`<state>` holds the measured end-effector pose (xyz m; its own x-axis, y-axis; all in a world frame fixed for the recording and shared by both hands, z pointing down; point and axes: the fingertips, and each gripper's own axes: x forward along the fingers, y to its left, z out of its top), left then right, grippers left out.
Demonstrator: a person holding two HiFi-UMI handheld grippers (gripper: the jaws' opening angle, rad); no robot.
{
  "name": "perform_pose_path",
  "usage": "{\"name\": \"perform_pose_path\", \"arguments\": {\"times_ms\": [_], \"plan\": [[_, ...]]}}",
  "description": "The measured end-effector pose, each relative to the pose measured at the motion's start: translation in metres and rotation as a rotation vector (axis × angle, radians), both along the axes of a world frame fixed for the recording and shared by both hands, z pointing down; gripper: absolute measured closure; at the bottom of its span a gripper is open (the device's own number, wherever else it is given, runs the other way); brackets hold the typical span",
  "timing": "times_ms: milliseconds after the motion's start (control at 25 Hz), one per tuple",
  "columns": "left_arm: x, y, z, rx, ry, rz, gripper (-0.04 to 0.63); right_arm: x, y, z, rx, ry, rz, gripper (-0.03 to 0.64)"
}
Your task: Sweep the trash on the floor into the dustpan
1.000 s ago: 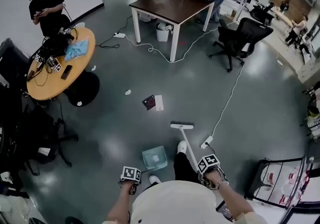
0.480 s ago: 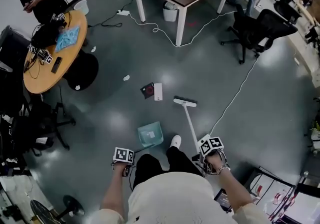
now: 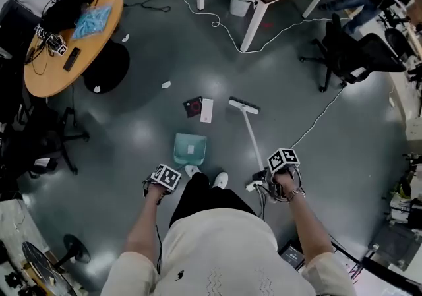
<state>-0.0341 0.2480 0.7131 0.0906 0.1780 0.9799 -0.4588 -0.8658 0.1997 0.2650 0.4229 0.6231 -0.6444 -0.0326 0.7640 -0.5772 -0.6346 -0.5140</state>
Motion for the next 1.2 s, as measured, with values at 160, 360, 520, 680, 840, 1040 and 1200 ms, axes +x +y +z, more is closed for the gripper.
{"name": "perform_pose_path", "arguments": {"times_ms": [160, 360, 520, 680, 840, 1040, 1200], "plan": [[0.007, -0.038, 0.018, -0.022, -0.009, 0.111, 0.503, 0.005, -0.051, -0.008, -0.005, 0.009, 0.037, 0.5], [0.018, -0.08, 0.03, -0.033, -0.023, 0.18, 0.503, 0.021, -0.099, 0.005, -0.016, 0.022, 0.039, 0.5], [0.025, -0.094, 0.044, -0.021, -0.033, 0.279, 0.503, 0.044, -0.125, 0.022, -0.067, 0.041, -0.054, 0.5], [0.038, -0.108, 0.064, 0.006, -0.05, 0.339, 0.503, 0.071, -0.158, 0.048, -0.099, 0.032, -0.111, 0.5], [0.044, -0.113, 0.073, -0.001, -0.065, 0.331, 0.503, 0.089, -0.179, 0.081, -0.146, 0.041, -0.234, 0.5], [0.046, -0.123, 0.078, -0.03, -0.064, 0.273, 0.503, 0.106, -0.178, 0.104, -0.196, 0.073, -0.475, 0.5], [0.046, -0.126, 0.083, -0.03, -0.061, 0.271, 0.503, 0.122, -0.161, 0.113, -0.211, 0.122, -0.707, 0.5]]}}
